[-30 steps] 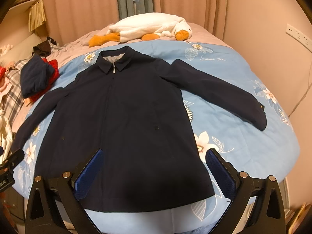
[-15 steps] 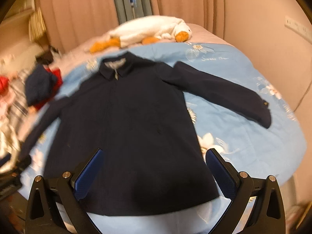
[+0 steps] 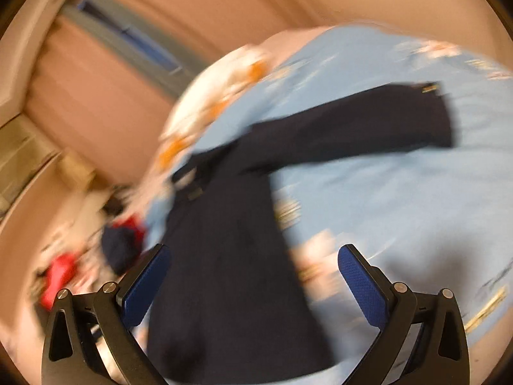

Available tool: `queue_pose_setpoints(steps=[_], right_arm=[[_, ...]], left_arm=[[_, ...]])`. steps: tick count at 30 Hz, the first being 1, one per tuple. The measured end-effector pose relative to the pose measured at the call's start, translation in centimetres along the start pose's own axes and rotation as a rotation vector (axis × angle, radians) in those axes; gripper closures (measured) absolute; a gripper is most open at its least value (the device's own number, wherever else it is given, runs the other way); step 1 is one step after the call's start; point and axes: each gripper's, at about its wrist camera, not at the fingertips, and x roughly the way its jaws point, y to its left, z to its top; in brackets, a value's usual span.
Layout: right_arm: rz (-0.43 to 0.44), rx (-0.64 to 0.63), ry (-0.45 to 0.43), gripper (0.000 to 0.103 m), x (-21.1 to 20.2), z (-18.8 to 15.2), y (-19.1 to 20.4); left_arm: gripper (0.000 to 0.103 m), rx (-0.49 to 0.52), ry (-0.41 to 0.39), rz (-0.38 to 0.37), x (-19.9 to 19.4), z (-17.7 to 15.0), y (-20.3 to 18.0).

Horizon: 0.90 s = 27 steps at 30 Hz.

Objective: Fold large clothes
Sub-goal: 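Grasp the navy jacket's sleeve cuff with the right tool and lift it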

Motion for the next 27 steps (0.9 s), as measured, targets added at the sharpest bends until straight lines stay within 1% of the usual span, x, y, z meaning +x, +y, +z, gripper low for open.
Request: queue_pose_setpoints(steps=[1, 2, 6, 10, 11, 12, 15, 16, 17, 18, 20, 21, 22, 23, 25, 26, 27], right_arm=[[-0.057, 0.026, -0.017, 0.0, 0.2, 0.6, -1.2], [-0.087, 0.057, -0.031, 0.0, 0.8, 1.4, -2.7], [-0.115, 0.215, -0.048, 0.0, 3.5, 4.3, -7.9], [-0.176, 0.313, -0.062, 0.0, 6.7, 6.6, -10.6], [-0.172, 0.35, -0.075, 0.0, 7.3, 7.1, -11.1], [-0.149, 0.381, -0.099, 0.0, 7.6, 7.5, -11.4], [-0.104, 0.441, -0.174, 0.0, 7.9, 8.3, -11.4], [-0.092, 0.458, -0.19, 0.004, 8.0, 8.4, -11.3], [-0.083, 0.474, -0.204, 0.012, 8.2, 8.7, -11.4], [-0.087, 0.487, -0.213, 0.016, 8.3, 8.9, -11.5], [-0.099, 0.509, -0.228, 0.037, 8.7, 9.3, -11.8], [-0.098, 0.523, -0.231, 0.044, 8.7, 9.5, -12.1], [-0.109, 0.538, -0.232, 0.061, 8.8, 9.2, -12.3], [-0.117, 0.548, -0.228, 0.075, 8.7, 9.2, -12.9], [-0.116, 0.546, -0.233, 0.086, 8.0, 8.7, -14.3], [-0.116, 0.536, -0.239, 0.09, 7.8, 8.8, -14.4], [-0.122, 0.516, -0.244, 0.091, 7.4, 8.8, -14.3]], left_arm=[[0.0, -0.003, 0.01, 0.002, 0.6, 0.2, -0.1], [0.0, -0.007, 0.016, 0.003, 1.1, 0.4, -0.4], [0.0, 0.0, 0.023, 0.025, 3.2, 1.3, -0.9], [0.0, 0.011, 0.018, 0.051, 4.7, 2.4, -1.8], [0.0, 0.006, 0.014, 0.056, 4.9, 2.7, -2.0], [0.0, -0.002, 0.012, 0.058, 5.2, 3.0, -2.0], [0.0, -0.027, 0.023, 0.06, 5.9, 3.6, -2.1], [0.0, -0.031, 0.025, 0.059, 6.2, 3.7, -2.3], [0.0, -0.031, 0.025, 0.058, 6.4, 3.8, -2.3], [0.0, -0.028, 0.023, 0.061, 6.4, 3.9, -2.5], [0.0, -0.005, 0.02, 0.083, 6.5, 3.9, -2.7], [0.0, 0.007, 0.019, 0.101, 6.6, 3.8, -2.6], [0.0, 0.013, 0.018, 0.114, 6.7, 3.8, -2.5], [0.0, 0.017, 0.02, 0.125, 6.8, 3.8, -2.4], [0.0, 0.018, 0.031, 0.138, 7.0, 3.9, -1.6], [0.0, 0.011, 0.038, 0.141, 7.1, 3.9, -1.0], [0.0, 0.003, 0.046, 0.146, 7.1, 3.9, -0.5]])
